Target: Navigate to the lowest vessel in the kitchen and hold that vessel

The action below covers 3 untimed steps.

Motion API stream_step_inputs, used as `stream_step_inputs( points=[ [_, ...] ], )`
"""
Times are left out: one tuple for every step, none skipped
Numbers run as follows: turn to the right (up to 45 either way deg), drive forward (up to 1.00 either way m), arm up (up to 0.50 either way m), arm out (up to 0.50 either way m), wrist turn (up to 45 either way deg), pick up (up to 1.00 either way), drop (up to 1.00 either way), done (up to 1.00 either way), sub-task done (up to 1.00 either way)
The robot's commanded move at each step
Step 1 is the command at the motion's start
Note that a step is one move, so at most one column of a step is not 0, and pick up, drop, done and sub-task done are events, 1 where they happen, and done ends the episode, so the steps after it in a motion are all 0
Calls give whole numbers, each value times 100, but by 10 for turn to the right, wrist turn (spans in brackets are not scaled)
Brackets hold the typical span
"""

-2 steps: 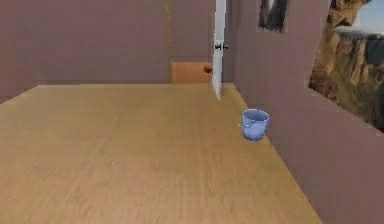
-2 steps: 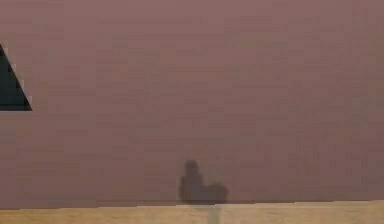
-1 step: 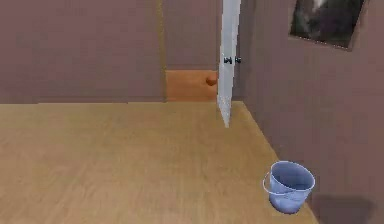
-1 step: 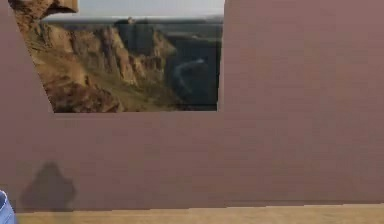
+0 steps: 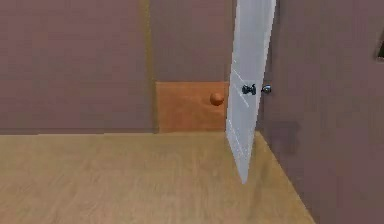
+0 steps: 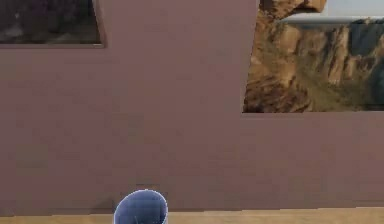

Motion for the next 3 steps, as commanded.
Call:
stream_step_inputs(
  points=[
    [0,100,0,0,0,0,0,0,0],
    [0,100,0,0,0,0,0,0,0],
    [0,40,0,0,0,0,0,0,0]
  ],
)
